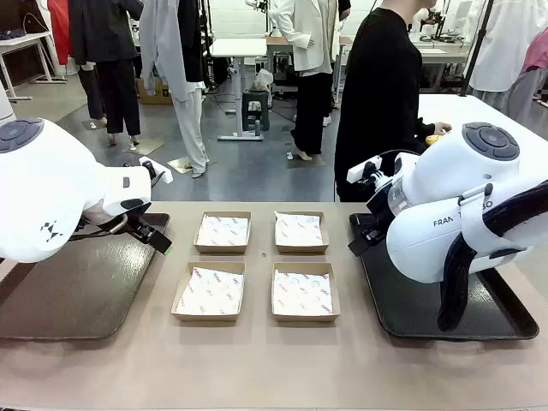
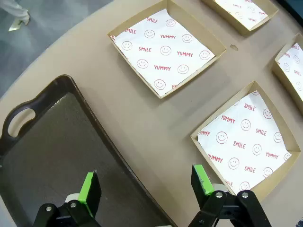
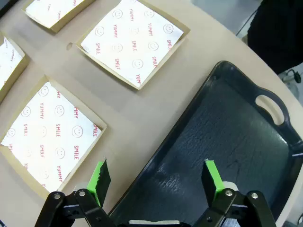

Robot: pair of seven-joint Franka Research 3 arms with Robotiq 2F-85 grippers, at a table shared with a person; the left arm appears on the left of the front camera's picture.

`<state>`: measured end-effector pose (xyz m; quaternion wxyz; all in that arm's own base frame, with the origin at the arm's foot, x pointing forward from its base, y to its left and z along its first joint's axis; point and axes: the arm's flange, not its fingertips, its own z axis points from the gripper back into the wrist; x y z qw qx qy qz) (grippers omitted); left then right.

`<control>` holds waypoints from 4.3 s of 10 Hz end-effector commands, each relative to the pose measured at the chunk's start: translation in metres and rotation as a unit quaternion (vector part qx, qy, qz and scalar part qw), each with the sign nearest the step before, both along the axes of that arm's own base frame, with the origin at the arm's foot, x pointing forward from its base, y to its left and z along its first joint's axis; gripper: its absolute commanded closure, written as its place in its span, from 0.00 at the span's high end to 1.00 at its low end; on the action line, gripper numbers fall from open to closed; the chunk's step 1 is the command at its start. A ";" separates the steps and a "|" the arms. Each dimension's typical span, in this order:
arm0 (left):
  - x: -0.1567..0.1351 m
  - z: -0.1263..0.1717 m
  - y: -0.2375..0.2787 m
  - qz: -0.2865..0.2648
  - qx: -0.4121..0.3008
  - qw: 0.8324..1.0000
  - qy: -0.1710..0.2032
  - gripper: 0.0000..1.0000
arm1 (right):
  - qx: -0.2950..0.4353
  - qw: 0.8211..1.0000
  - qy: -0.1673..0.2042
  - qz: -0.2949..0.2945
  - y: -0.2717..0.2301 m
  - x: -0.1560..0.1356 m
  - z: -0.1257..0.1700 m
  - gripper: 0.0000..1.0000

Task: Individually package the donuts and arrange them on the tray.
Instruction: Pick up one Paper togo box.

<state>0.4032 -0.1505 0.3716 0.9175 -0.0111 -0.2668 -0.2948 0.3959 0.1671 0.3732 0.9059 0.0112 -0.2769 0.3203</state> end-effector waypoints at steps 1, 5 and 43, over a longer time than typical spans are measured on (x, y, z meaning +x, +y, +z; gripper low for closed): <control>0.000 0.000 0.000 0.000 0.000 1.000 0.000 1.00 | 0.000 1.000 0.000 0.000 0.000 0.000 0.000 1.00; 0.000 0.000 0.000 0.000 0.000 1.000 0.000 1.00 | 0.000 1.000 0.000 0.000 0.000 0.000 0.000 1.00; -0.068 0.064 0.192 -0.009 -0.524 0.771 0.362 1.00 | 0.548 0.757 0.337 -0.117 -0.223 -0.096 0.049 1.00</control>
